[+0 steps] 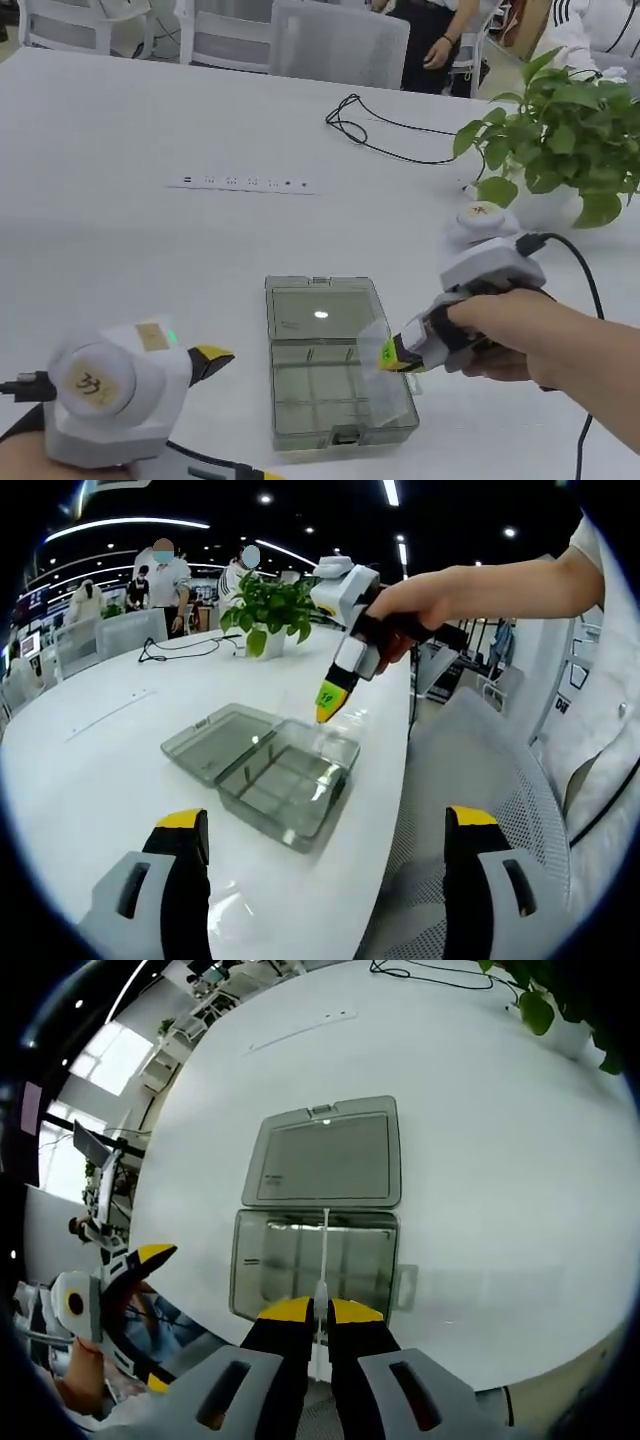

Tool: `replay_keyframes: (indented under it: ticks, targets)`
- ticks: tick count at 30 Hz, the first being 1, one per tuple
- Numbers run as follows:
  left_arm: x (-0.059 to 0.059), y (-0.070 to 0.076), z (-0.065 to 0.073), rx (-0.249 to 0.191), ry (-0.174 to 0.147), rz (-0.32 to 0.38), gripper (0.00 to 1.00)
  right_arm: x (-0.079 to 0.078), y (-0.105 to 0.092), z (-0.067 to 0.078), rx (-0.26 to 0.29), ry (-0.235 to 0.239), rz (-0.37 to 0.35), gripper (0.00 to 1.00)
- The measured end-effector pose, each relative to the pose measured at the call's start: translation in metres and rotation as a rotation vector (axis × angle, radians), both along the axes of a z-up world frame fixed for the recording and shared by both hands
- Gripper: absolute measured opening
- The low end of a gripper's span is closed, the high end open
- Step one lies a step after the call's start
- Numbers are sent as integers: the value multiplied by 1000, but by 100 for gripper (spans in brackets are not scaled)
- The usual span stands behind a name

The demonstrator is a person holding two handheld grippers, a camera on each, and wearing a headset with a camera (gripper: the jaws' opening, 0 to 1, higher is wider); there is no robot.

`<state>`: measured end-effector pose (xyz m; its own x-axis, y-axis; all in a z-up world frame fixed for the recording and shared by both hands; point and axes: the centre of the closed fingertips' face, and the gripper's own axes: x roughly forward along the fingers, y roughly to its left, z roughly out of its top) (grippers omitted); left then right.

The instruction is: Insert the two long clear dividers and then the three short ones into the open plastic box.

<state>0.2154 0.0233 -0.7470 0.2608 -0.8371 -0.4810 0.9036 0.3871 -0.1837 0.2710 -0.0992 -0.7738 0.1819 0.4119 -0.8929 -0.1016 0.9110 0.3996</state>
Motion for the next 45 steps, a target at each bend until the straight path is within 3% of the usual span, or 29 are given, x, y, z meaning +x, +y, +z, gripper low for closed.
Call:
replay_keyframes:
  ticks: [18,26,45]
  targets:
    - [0,-3,0,-35,17,22,100,2,-2,-20,-44,36,18,7]
    - [0,-3,0,-45,22,31,100,1,-3,-25,-37,43,1,7]
    - [-2,-4,1,-60,34,39,100,6,1,-22,-13,45,-24,7]
